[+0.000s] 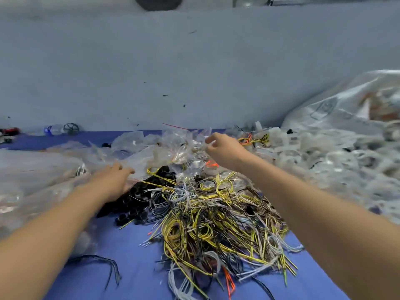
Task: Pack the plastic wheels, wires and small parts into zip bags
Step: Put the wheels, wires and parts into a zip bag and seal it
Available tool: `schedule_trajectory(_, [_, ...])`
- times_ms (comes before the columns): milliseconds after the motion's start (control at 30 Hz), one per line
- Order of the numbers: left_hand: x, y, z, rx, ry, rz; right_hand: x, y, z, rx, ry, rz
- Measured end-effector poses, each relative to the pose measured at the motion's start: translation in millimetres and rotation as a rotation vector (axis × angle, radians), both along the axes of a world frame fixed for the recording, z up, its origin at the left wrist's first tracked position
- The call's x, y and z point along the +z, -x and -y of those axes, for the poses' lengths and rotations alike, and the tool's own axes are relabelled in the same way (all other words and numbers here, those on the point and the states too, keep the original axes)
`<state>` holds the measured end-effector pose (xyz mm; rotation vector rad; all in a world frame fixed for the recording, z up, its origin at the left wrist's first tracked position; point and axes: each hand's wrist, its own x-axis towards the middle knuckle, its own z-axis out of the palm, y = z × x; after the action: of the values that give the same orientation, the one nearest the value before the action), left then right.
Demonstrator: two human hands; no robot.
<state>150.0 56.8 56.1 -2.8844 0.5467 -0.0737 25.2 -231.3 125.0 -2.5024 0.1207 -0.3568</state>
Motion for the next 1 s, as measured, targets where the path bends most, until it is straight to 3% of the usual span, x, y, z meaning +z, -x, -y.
schedule_trajectory(100, [-12, -7, 9, 0.02, 0.028, 0.09, -12, 13, 20, -0.028, 0.081, 0.045])
schedule_trajectory(267, [2, -7, 19, 0.017, 0.247, 0.286, -30, 24, 40, -0.057, 0.09, 0.06])
schedule_trajectory(400, [60, 6, 51, -0.035, 0.498, 0.577, -36, 28, 46, -0.093, 0.065, 0.096])
schedule_trajectory(533, [118, 35, 89, -0.228, 0.63, 0.716, -35, 32, 45, -0.129, -0.048, 0.159])
schedule_trajectory(667, [142, 62, 116, -0.296, 0.704, 0.697, -34, 38, 38, -0.133, -0.261, 0.199])
schedule_trajectory(800, [134, 64, 118, -0.174, 0.64, 0.554, -41, 47, 36, -0.122, -0.398, 0.147])
schedule_trajectory(1000, [121, 50, 82, 0.059, 1.076, 0.203, -56, 50, 28, -0.102, -0.547, 0.055])
